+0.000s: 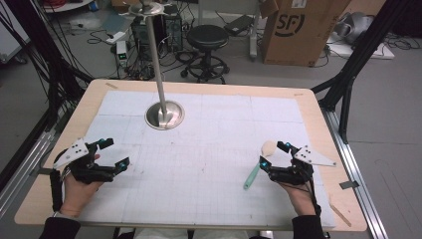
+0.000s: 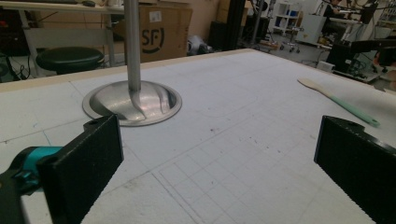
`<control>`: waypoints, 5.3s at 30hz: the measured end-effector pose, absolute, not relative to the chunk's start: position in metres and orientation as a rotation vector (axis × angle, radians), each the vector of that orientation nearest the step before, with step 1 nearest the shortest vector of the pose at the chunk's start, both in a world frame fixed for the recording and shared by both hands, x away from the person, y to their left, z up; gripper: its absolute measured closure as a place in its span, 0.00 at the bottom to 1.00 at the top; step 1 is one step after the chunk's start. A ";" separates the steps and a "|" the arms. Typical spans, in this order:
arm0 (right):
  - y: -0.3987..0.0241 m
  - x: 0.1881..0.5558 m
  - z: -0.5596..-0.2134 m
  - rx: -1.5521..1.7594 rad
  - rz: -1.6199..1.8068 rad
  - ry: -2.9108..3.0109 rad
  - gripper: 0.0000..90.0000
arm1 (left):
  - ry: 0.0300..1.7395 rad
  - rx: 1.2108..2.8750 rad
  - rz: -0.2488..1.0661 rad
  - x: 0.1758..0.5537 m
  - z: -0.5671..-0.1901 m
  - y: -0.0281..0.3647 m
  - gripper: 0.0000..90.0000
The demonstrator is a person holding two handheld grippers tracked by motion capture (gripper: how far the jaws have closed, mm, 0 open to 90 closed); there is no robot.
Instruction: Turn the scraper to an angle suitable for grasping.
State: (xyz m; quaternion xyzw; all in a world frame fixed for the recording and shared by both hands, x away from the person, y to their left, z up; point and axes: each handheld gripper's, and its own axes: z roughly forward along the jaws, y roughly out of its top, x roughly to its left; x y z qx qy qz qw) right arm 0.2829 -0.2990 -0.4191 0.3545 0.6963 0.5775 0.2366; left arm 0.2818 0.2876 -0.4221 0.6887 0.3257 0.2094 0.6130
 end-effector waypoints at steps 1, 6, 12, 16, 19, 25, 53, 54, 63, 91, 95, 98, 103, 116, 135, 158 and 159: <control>-0.299 0.284 -0.420 0.969 1.570 1.919 0.10 | 0.752 1.589 0.483 0.282 -0.422 0.287 0.02; -0.296 0.285 -0.422 0.963 1.536 1.970 0.21 | 0.750 1.576 0.465 0.281 -0.422 0.287 0.02; -0.294 0.283 -0.421 0.945 1.497 2.033 0.70 | 0.749 1.573 0.449 0.281 -0.422 0.286 0.02; -0.293 0.286 -0.422 0.974 1.418 2.079 0.93 | 0.750 1.583 0.450 0.279 -0.423 0.286 0.02; -0.294 0.290 -0.425 1.034 1.378 2.113 0.99 | 0.755 1.583 0.454 0.278 -0.424 0.287 0.02; -0.295 0.297 -0.432 1.100 1.286 2.193 0.99 | 0.767 1.594 0.452 0.276 -0.425 0.288 0.02; -0.279 0.348 -0.445 1.191 1.021 2.324 1.00 | 0.771 1.658 0.462 0.273 -0.429 0.287 0.02; -0.280 0.346 -0.446 1.199 1.027 2.320 1.00 | 0.771 1.658 0.462 0.273 -0.429 0.287 0.02; -0.292 0.327 -0.447 1.251 1.062 2.298 1.00 | 0.774 1.638 0.462 0.276 -0.430 0.286 0.02; -0.333 0.249 -0.446 1.235 1.191 2.322 1.00 | 0.755 1.597 0.475 0.286 -0.429 0.276 0.02; -0.324 0.244 -0.447 1.224 1.136 2.380 1.00 | 0.764 1.594 0.481 0.287 -0.429 0.275 0.02; -0.325 0.242 -0.448 1.208 1.162 2.385 1.00 | 0.777 1.584 0.488 0.287 -0.429 0.277 0.02; -0.310 0.241 -0.449 1.091 1.185 2.468 1.00 | 0.780 1.583 0.493 0.287 -0.428 0.277 0.02; -0.268 0.260 -0.448 0.990 1.164 2.503 1.00 | 0.781 1.624 0.494 0.285 -0.430 0.276 0.02; -0.215 0.315 -0.451 0.981 1.153 2.443 1.00 | 0.804 1.648 0.504 0.277 -0.432 0.283 0.02; -0.268 0.365 -0.445 1.166 1.089 2.262 1.00 | 0.778 1.705 0.548 0.264 -0.434 0.284 0.02; -0.268 0.366 -0.445 1.156 1.067 2.261 1.00 | 0.781 1.702 0.550 0.263 -0.434 0.286 0.02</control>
